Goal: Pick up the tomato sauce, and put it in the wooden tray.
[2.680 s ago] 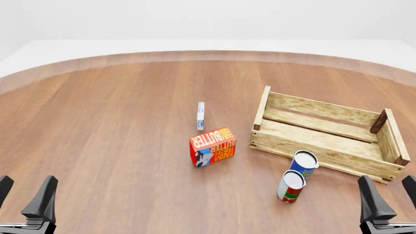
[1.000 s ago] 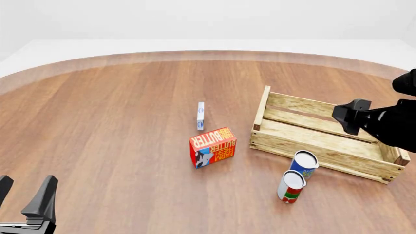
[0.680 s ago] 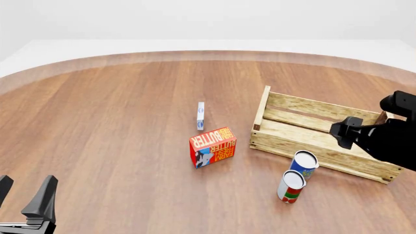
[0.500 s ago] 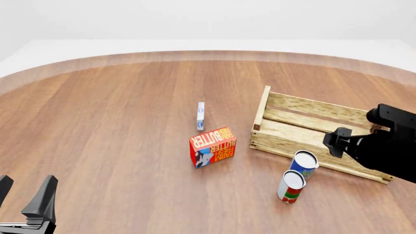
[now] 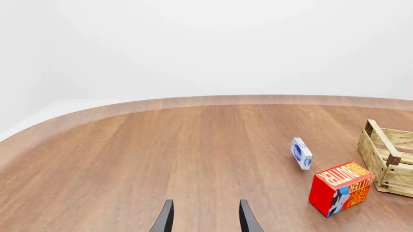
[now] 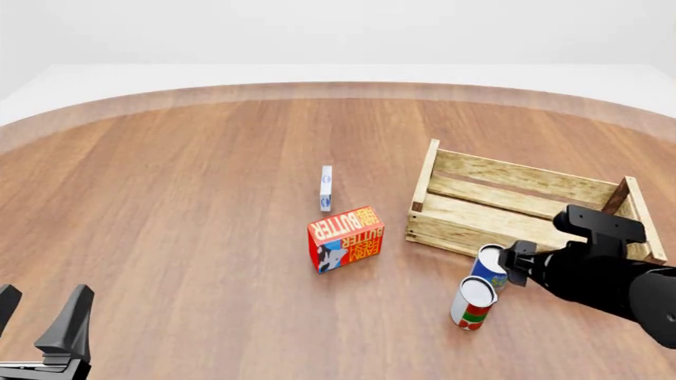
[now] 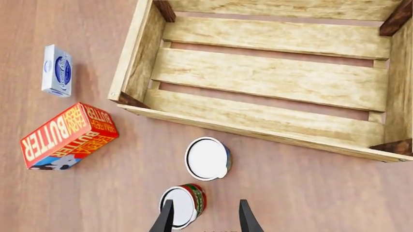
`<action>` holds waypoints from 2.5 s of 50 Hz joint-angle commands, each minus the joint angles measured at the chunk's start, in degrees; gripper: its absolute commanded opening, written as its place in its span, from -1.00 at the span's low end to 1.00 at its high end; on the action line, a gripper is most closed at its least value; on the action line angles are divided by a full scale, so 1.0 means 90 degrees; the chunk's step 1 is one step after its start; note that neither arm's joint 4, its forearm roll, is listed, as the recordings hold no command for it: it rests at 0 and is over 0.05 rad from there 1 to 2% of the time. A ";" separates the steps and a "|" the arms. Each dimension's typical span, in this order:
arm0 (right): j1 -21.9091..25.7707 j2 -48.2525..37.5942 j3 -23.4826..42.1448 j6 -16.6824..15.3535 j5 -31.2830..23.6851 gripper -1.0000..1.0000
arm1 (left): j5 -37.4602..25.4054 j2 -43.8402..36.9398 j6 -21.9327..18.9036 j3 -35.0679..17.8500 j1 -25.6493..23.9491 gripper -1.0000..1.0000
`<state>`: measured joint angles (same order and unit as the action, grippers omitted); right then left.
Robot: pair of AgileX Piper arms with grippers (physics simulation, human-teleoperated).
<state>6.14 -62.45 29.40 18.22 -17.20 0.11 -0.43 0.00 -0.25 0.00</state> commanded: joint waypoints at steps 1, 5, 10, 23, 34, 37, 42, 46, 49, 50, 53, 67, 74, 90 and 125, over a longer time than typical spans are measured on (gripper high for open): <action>0.0524 -0.0279 -0.0078 0.0073 0.0259 1.00 | 0.0000 0.0000 0.0000 0.0000 0.0000 1.00; 0.0859 -0.0414 0.0030 0.0145 0.0361 1.00 | 0.0000 0.0000 0.0000 0.0000 0.0000 1.00; 0.0907 -0.0394 0.0035 0.0124 0.0347 1.00 | 0.0000 0.0000 0.0000 0.0000 0.0000 1.00; 0.0870 -0.0760 -0.0186 0.0105 0.0753 1.00 | 0.0000 0.0000 0.0000 0.0000 0.0000 1.00; 0.0895 -0.1014 -0.0317 0.0087 0.1009 1.00 | 0.0000 0.0000 0.0000 0.0000 0.0000 1.00; 0.0956 -0.1164 -0.0349 0.0142 0.1116 1.00 | 0.0000 0.0000 0.0000 0.0000 0.0000 1.00; 0.0885 -0.1121 -0.0404 0.0021 0.1123 1.00 | 0.0000 0.0000 0.0000 0.0000 0.0000 1.00; 0.0931 -0.1194 -0.0416 0.0045 0.1160 1.00 | 0.0000 0.0000 0.0000 0.0000 0.0000 1.00; 0.0875 -0.1168 -0.0441 -0.0013 0.1164 1.00 | 0.0000 0.0000 0.0000 0.0000 0.0000 1.00; 0.0931 -0.1239 -0.0418 0.0058 0.1181 1.00 | 0.0000 0.0000 0.0000 0.0000 0.0000 1.00; 0.0890 -0.1261 -0.0445 0.0037 0.1210 1.00 | 0.0000 0.0000 0.0000 0.0000 0.0000 1.00; 0.1068 -0.1417 -0.0379 0.0128 0.1224 1.00 | 0.0000 0.0000 0.0000 0.0000 0.0000 1.00; 0.1255 -0.1581 -0.0351 0.0220 0.1331 1.00 | 0.0000 0.0000 0.0000 0.0000 0.0000 1.00; 0.1215 -0.1717 -0.0425 0.0172 0.1478 1.00 | 0.0000 0.0000 0.0000 0.0000 0.0000 1.00; 0.1229 -0.1677 -0.0504 0.0231 0.1532 -1.00 | 0.0000 0.0000 0.0000 0.0000 0.0000 1.00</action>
<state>17.69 -79.33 25.12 20.15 -2.52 0.11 -0.43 0.00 -0.25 0.00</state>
